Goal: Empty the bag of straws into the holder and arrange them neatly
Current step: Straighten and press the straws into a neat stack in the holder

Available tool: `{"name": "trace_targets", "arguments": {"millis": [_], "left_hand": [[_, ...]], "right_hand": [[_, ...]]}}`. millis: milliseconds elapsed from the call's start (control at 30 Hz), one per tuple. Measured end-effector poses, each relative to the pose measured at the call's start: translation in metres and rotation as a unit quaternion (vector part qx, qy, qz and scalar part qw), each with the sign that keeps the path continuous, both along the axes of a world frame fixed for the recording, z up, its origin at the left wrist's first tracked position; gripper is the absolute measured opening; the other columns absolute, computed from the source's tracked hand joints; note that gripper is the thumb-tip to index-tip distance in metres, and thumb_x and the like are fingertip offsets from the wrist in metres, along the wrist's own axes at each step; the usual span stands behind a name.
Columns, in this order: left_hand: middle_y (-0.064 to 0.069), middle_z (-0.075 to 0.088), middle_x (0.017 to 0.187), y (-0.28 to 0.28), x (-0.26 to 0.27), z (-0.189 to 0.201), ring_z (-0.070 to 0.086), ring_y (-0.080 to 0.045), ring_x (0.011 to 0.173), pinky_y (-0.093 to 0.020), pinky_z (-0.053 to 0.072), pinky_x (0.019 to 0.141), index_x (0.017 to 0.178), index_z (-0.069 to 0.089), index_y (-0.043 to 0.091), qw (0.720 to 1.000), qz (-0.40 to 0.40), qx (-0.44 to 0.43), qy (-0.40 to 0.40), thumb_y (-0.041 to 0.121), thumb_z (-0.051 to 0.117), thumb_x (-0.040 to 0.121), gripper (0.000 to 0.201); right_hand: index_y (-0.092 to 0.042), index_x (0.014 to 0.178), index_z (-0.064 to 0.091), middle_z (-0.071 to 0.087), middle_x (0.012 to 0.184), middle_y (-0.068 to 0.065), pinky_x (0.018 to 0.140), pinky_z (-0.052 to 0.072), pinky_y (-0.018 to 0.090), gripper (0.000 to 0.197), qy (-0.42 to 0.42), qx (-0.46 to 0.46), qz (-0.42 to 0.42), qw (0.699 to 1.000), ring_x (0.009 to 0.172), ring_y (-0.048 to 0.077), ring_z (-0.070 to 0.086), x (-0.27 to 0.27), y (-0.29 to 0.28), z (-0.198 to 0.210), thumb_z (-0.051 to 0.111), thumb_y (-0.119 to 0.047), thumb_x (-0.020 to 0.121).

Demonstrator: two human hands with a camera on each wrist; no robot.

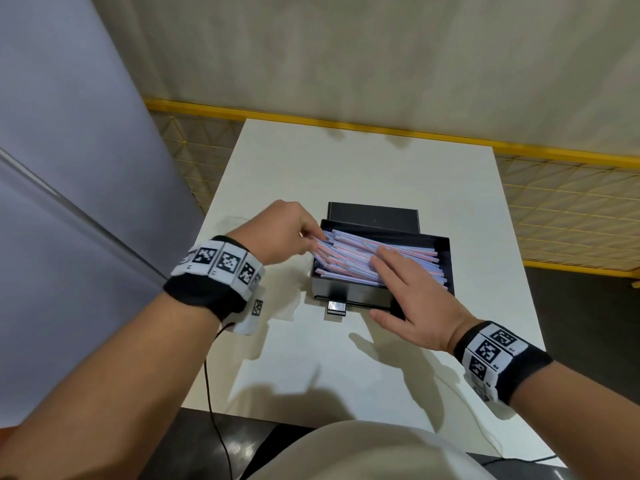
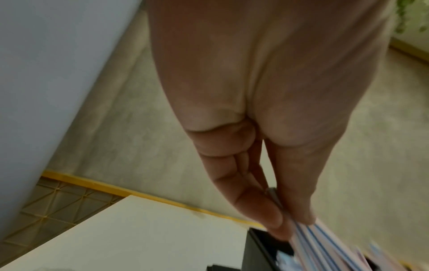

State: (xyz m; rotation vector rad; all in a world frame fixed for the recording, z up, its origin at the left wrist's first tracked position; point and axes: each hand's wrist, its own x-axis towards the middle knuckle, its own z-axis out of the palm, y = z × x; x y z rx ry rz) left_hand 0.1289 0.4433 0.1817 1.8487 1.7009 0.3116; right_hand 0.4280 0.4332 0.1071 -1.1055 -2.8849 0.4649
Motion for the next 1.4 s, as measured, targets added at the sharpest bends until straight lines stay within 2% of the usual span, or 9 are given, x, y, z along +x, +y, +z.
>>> {"name": "trace_targets", "arguments": {"millis": [167, 333, 400, 600, 700, 900, 1167, 1300, 1400], "left_hand": [[0.006, 0.076, 0.074, -0.001, -0.029, 0.025, 0.072, -0.009, 0.07, -0.018, 0.052, 0.065, 0.105, 0.082, 0.023, 0.999, 0.042, -0.018, 0.0, 0.016, 0.077, 0.091, 0.017], [-0.002, 0.078, 0.075, 0.001, -0.048, 0.044, 0.076, -0.021, 0.076, -0.035, 0.064, 0.081, 0.098, 0.083, 0.02, 0.997, 0.072, -0.008, -0.036, 0.009, 0.075, 0.089, 0.016], [-0.002, 0.078, 0.074, 0.003, -0.051, 0.046, 0.076, -0.023, 0.074, -0.039, 0.064, 0.08, 0.095, 0.083, 0.02, 0.996, 0.072, -0.003, -0.046, 0.006, 0.073, 0.088, 0.019], [0.004, 0.075, 0.068, 0.003, -0.033, 0.035, 0.068, -0.009, 0.06, -0.031, 0.061, 0.068, 0.094, 0.082, 0.022, 0.997, 0.056, -0.014, -0.041, 0.003, 0.069, 0.084, 0.025], [0.002, 0.076, 0.075, 0.001, -0.016, 0.029, 0.065, -0.005, 0.057, -0.022, 0.057, 0.06, 0.099, 0.08, 0.024, 0.998, 0.032, -0.035, -0.038, 0.006, 0.072, 0.081, 0.027], [0.004, 0.075, 0.076, -0.001, 0.006, 0.017, 0.071, -0.009, 0.062, -0.021, 0.055, 0.058, 0.094, 0.079, 0.026, 0.996, 0.036, -0.032, -0.08, 0.037, 0.083, 0.085, 0.015], [0.004, 0.075, 0.071, 0.009, -0.016, 0.048, 0.072, -0.005, 0.062, -0.02, 0.058, 0.063, 0.09, 0.081, 0.019, 0.996, 0.063, 0.003, -0.061, 0.02, 0.08, 0.089, 0.001], [-0.008, 0.075, 0.075, 0.008, -0.041, 0.085, 0.07, -0.005, 0.059, -0.019, 0.061, 0.064, 0.092, 0.08, 0.011, 0.987, 0.093, 0.056, -0.121, 0.013, 0.08, 0.088, 0.005], [-0.006, 0.075, 0.073, 0.009, -0.034, 0.089, 0.07, -0.006, 0.06, -0.019, 0.061, 0.064, 0.093, 0.079, 0.01, 0.981, 0.081, 0.058, -0.167, 0.011, 0.079, 0.088, 0.005]], "right_hand": [[-0.01, 0.159, 0.028, 0.023, 0.168, 0.012, 0.123, 0.025, 0.052, 0.083, -0.046, 0.019, 0.007, 0.999, 0.154, 0.032, 0.023, 0.007, -0.002, -0.006, 0.032, -0.067, 0.099], [-0.012, 0.161, 0.026, 0.022, 0.169, 0.008, 0.127, 0.017, 0.048, 0.085, -0.066, 0.018, -0.013, 0.998, 0.156, 0.028, 0.02, 0.007, -0.003, -0.01, 0.02, -0.07, 0.098], [-0.013, 0.161, 0.025, 0.022, 0.169, 0.007, 0.126, 0.019, 0.048, 0.087, -0.066, 0.014, -0.019, 0.998, 0.156, 0.027, 0.02, 0.005, -0.003, -0.012, 0.017, -0.072, 0.098], [-0.014, 0.162, 0.023, 0.019, 0.17, 0.007, 0.126, 0.019, 0.047, 0.087, -0.071, 0.013, -0.023, 0.997, 0.157, 0.025, 0.018, 0.004, -0.003, -0.012, 0.021, -0.071, 0.096], [-0.014, 0.162, 0.024, 0.02, 0.169, 0.007, 0.126, 0.02, 0.047, 0.086, -0.071, 0.013, -0.025, 0.997, 0.156, 0.026, 0.02, 0.004, -0.004, -0.012, 0.024, -0.07, 0.096], [-0.014, 0.161, 0.027, 0.023, 0.169, 0.008, 0.124, 0.023, 0.048, 0.085, -0.068, 0.016, -0.028, 0.997, 0.155, 0.028, 0.023, 0.004, -0.004, -0.014, 0.026, -0.069, 0.096], [-0.016, 0.162, 0.023, 0.018, 0.17, 0.004, 0.126, 0.019, 0.045, 0.086, -0.057, 0.0, -0.024, 0.998, 0.157, 0.024, 0.017, 0.006, -0.002, -0.013, 0.025, -0.07, 0.096], [-0.014, 0.158, 0.035, 0.03, 0.166, 0.003, 0.126, 0.02, 0.032, 0.085, 0.027, -0.045, -0.047, 0.998, 0.153, 0.018, 0.027, 0.007, 0.002, -0.007, 0.04, -0.068, 0.092], [-0.017, 0.153, 0.042, 0.035, 0.162, -0.002, 0.122, 0.022, 0.026, 0.08, 0.122, -0.079, -0.094, 0.985, 0.15, 0.012, 0.031, 0.013, 0.003, 0.0, 0.051, -0.061, 0.087]]}}
